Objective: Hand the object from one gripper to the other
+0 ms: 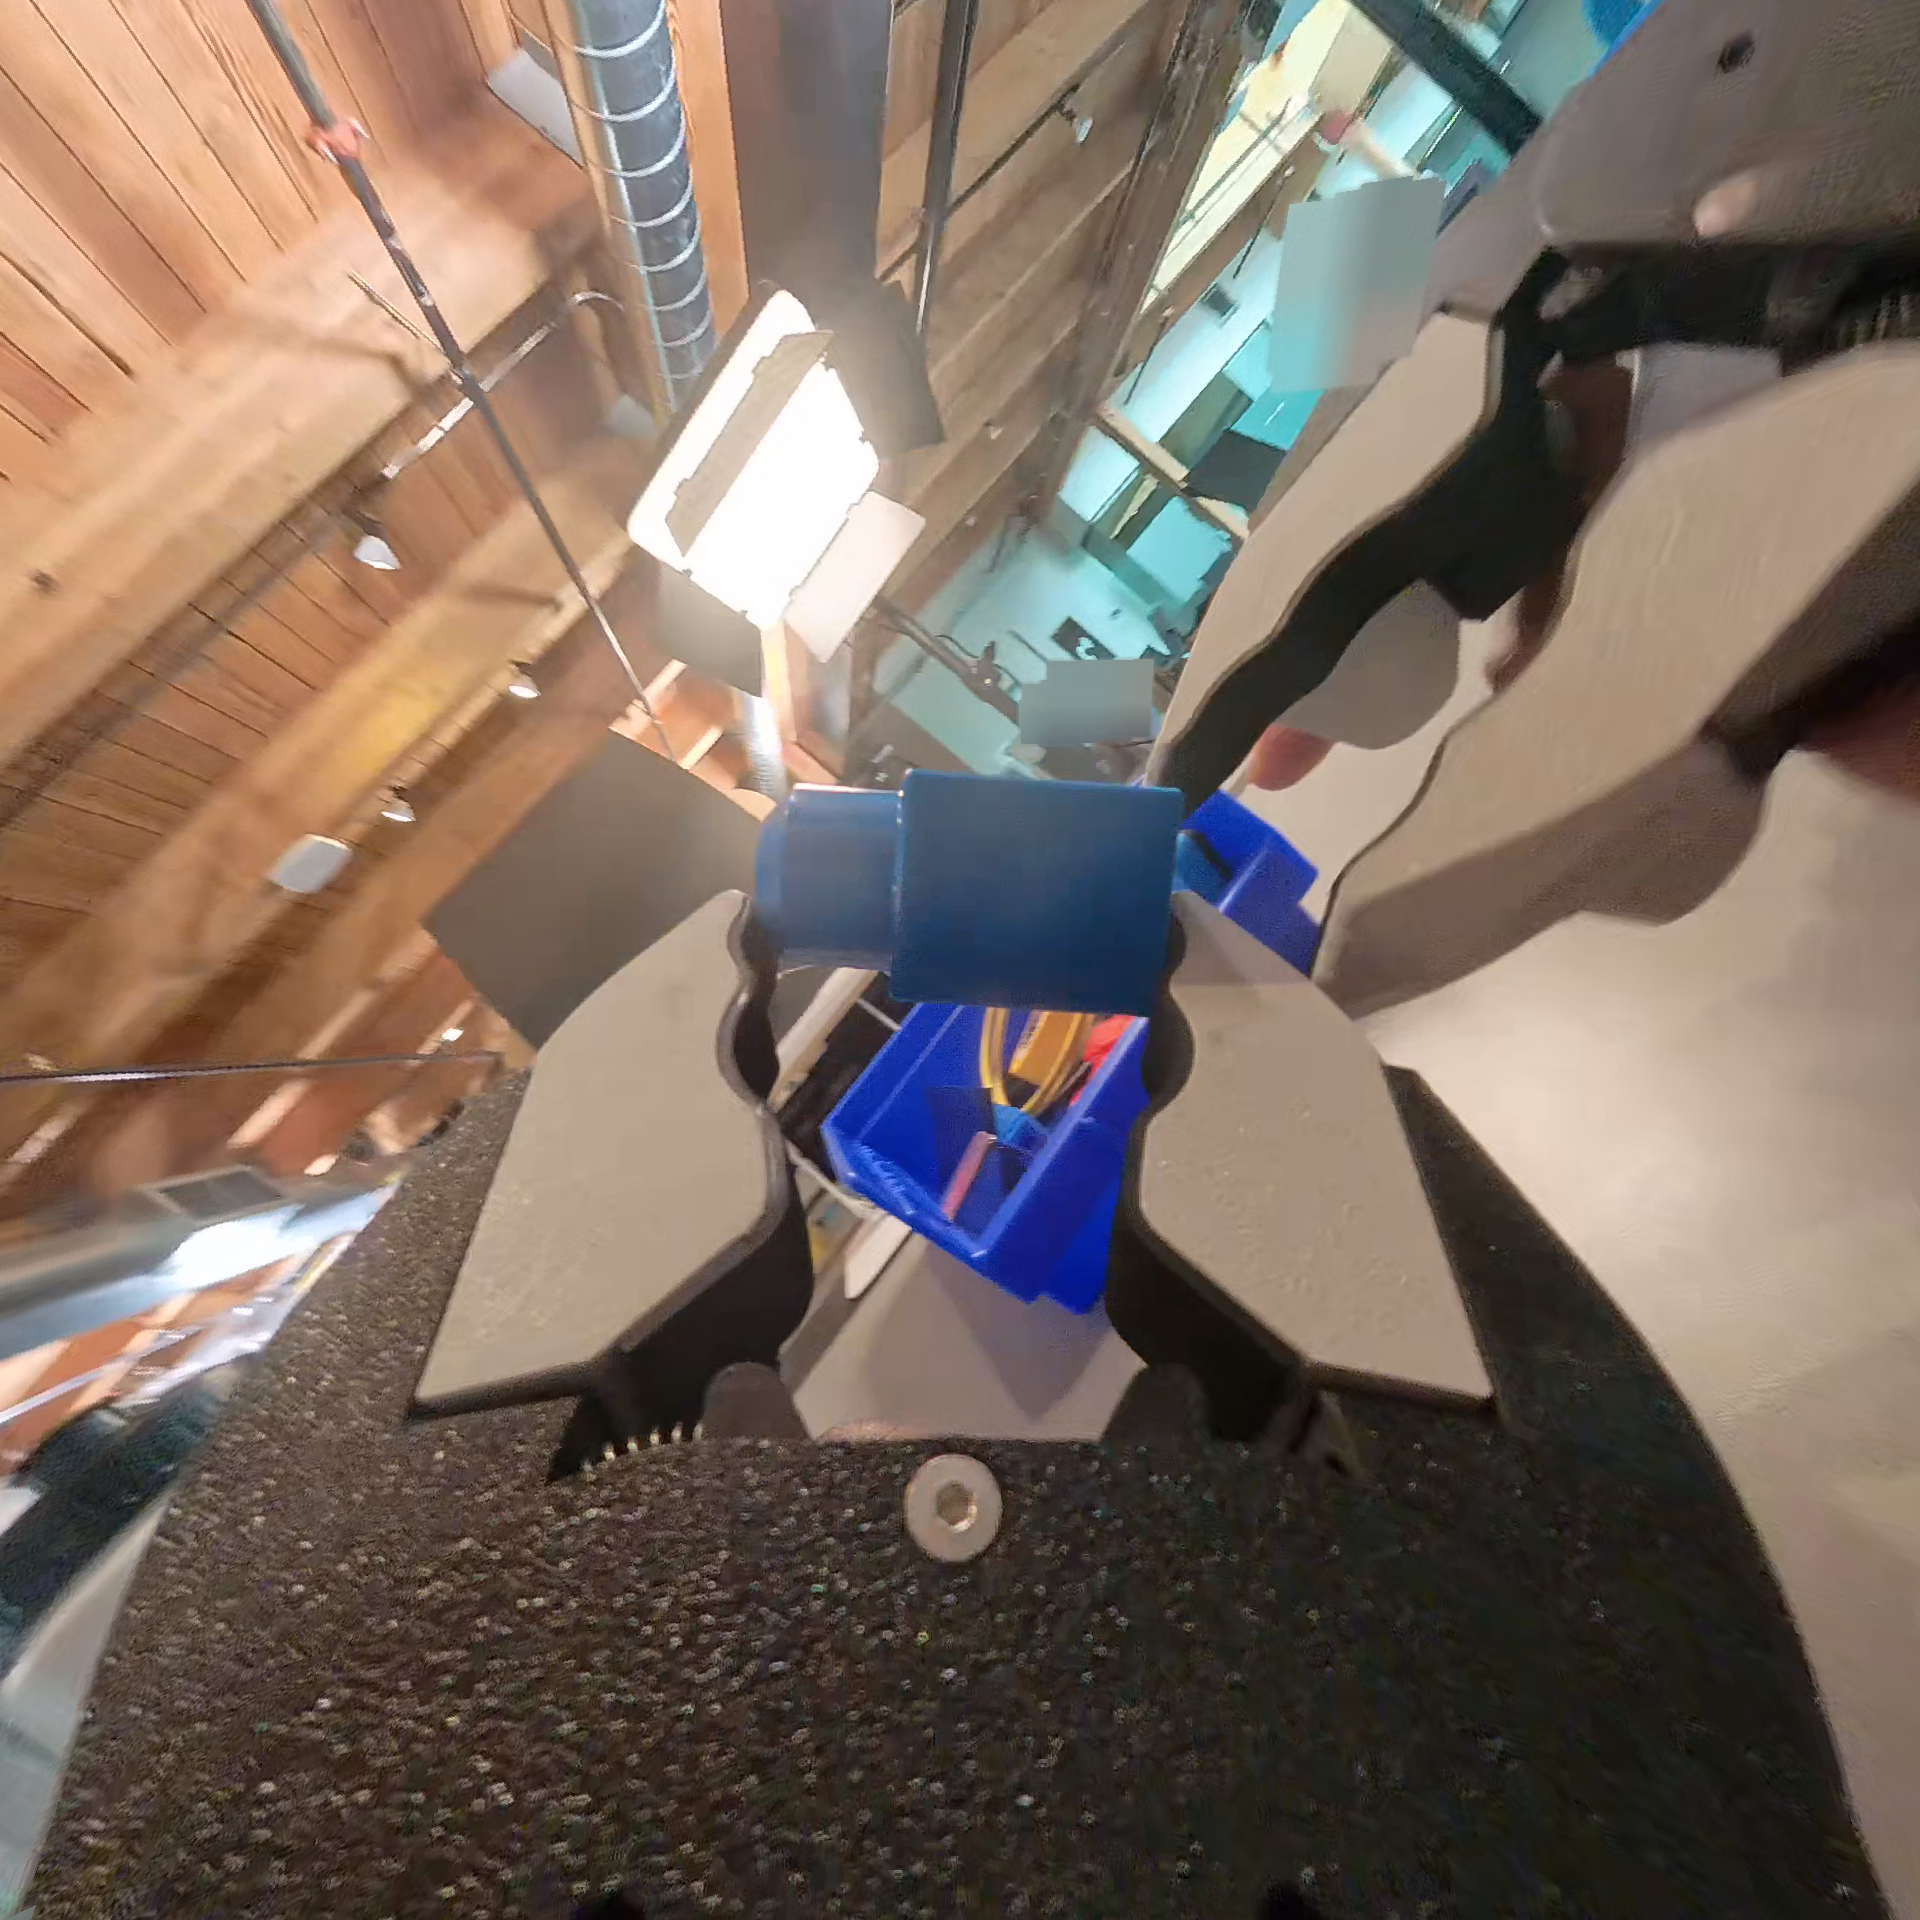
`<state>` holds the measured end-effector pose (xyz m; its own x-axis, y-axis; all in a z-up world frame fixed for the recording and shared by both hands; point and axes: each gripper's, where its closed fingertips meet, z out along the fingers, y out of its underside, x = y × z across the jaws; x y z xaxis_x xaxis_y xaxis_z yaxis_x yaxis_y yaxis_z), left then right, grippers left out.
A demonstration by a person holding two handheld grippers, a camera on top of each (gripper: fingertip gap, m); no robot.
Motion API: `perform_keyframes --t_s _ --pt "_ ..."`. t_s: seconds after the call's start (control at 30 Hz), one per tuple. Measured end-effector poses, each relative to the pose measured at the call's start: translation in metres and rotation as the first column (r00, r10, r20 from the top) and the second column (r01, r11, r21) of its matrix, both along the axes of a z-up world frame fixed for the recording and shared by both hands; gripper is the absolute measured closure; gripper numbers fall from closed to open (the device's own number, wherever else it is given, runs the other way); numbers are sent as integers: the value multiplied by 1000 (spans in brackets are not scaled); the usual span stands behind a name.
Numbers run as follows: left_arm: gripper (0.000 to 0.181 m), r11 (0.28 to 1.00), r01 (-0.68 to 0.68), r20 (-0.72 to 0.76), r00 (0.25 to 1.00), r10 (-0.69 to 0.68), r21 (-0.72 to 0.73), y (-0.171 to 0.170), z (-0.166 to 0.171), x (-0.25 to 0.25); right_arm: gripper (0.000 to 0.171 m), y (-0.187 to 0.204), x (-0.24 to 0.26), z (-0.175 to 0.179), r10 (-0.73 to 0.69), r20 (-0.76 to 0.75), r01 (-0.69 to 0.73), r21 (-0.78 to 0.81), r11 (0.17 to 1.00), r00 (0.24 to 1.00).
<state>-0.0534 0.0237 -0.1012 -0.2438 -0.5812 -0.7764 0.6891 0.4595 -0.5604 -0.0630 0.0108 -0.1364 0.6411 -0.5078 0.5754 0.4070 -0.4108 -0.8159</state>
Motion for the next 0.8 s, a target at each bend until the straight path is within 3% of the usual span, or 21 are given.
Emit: perform_keyframes --t_s 0.1,0.2,0.33,0.4,0.47,0.53,0.6,0.67,0.73,0.8 --pt "111 998 -50 73 996 47 49 0 -3 2 118 -1 -12 10 173 -207 -135 186 973 963" --pt "111 986 -110 152 984 91 125 -6 -10 2 116 -3 -16 24 282 -288 -172 353 920 915" --pt "111 973 -130 239 968 82 193 -19 -16 -7 114 8 -16 12 237 -304 -148 290 945 923" --pt "111 965 -128 262 963 66 227 -25 -21 -10 131 13 -13 4 173 -267 -117 212 970 948" --pt "112 963 -142 258 963 80 231 -24 -22 -8 134 10 -9 5 100 -174 -73 158 985 980" --pt "112 965 -124 194 978 80 230 -23 -26 -2 134 6 -3 6 21 -106 -8 120 993 994" --pt "123 970 -108 91 992 90 217 -17 -30 6 135 -4 7 12 -91 -20 92 109 990 996" --pt "123 985 -36 -75 996 50 169 -11 -33 12 134 -14 14 15 -174 49 169 87 982 984" --pt "122 994 73 -298 953 -45 81 -5 -36 14 134 -19 17 18 -220 98 213 76 974 971" --pt "120 984 172 -485 859 -168 -36 0 -35 11 134 -19 17 18 -238 150 233 53 971 960"
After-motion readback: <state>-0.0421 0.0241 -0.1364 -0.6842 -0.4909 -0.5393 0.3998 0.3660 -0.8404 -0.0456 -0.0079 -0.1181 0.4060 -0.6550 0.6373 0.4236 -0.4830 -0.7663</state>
